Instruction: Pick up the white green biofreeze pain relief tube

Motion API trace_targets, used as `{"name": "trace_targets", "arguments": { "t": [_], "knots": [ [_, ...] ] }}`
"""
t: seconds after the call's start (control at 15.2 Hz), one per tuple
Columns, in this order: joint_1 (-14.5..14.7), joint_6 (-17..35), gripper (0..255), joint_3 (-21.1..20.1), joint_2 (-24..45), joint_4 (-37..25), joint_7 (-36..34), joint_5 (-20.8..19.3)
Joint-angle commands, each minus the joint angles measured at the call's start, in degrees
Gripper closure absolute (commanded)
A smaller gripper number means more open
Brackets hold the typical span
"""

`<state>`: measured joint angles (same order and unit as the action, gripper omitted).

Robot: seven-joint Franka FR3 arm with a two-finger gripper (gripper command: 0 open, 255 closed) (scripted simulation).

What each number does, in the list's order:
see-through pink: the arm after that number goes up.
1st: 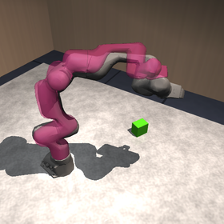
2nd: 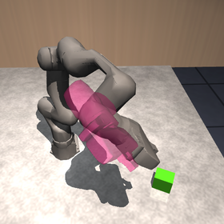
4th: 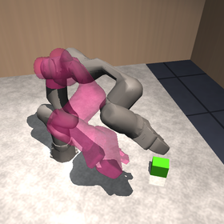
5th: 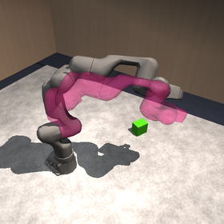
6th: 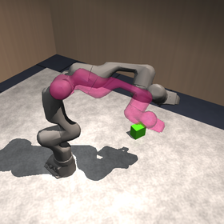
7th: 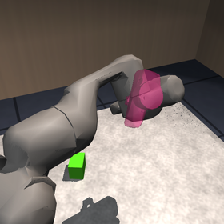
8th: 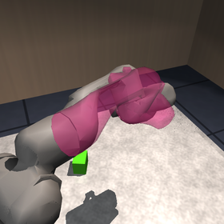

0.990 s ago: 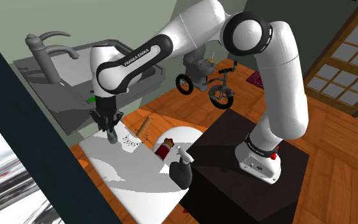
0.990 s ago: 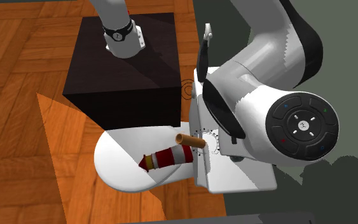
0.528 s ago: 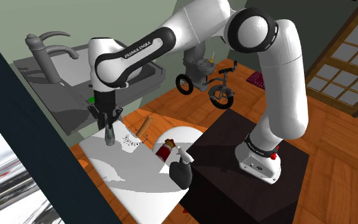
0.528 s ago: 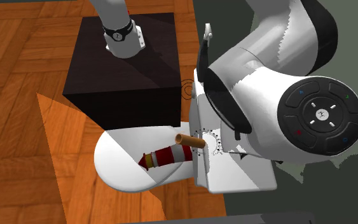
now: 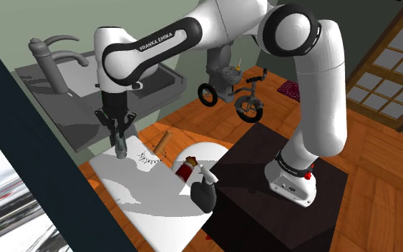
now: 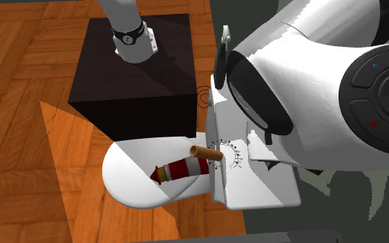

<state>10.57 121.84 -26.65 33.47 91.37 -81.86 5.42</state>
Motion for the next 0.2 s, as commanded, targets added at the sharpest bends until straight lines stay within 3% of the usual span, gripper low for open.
{"name": "trace_targets", "arguments": {
  "t": [0.0, 0.13],
  "knots": [
    [-0.2, -1.2, 255, -0.2, -0.9, -0.3, -0.2, 0.2],
    [-0.2, -1.3, 255, -0.2, -1.0, -0.3, -0.2, 0.3]
  ]
}}
